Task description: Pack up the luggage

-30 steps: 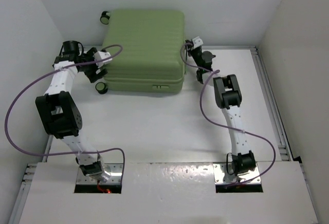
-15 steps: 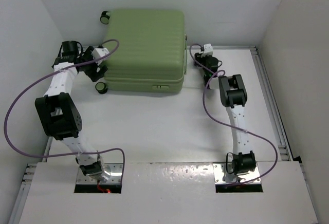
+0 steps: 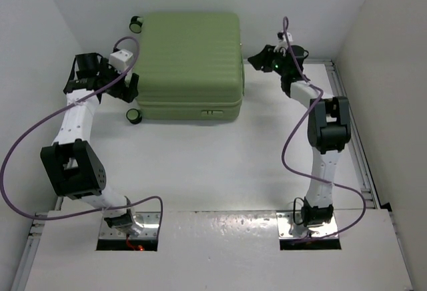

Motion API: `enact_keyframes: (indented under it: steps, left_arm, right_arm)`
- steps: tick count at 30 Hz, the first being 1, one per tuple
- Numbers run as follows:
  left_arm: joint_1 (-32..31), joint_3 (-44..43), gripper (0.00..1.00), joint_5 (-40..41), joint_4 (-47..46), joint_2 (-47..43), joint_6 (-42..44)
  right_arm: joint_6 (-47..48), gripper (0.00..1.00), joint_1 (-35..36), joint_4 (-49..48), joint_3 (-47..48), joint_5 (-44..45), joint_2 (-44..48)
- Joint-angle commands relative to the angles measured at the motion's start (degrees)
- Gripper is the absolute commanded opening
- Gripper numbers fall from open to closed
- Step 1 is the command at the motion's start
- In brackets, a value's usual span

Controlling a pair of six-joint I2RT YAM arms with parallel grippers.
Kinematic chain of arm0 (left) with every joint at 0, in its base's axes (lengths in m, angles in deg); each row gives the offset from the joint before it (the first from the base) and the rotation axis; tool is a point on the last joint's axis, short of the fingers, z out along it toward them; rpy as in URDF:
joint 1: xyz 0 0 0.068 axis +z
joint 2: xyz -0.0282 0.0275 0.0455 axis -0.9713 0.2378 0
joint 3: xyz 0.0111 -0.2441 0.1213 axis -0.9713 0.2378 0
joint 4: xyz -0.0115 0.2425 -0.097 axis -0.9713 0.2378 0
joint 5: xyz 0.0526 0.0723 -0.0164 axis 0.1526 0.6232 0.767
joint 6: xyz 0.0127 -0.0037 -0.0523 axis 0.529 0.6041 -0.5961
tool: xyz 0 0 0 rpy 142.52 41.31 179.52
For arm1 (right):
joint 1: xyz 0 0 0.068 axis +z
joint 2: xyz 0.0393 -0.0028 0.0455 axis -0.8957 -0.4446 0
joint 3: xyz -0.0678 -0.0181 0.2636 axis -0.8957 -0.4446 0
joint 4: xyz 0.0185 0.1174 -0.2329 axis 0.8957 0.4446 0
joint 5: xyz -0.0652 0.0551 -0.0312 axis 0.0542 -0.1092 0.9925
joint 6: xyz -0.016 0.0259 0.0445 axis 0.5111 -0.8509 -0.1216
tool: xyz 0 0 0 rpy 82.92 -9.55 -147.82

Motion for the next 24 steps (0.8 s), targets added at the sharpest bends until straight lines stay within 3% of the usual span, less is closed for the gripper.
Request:
enact_keyframes:
  steps: [1,11,24]
  left_arm:
    - [-4.53,-1.06,0.99,-2.68,-10.86,-7.5,-7.65]
    - [-6.47,0.79,0.99,0.66,-10.86,-11.55,-10.9]
    - [-2.08,8.08,0.99,-0.21,-20.62,-16.47,-13.8]
  right_arm:
    - [-2.15,0.44,1.8,18.81,4.44,-5.29,-3.14]
    - [7.34,0.44,5.59,24.56,15.63,7.2,-12.46]
    - [8.93,0.45,5.59,16.91,11.94,14.15,-12.55]
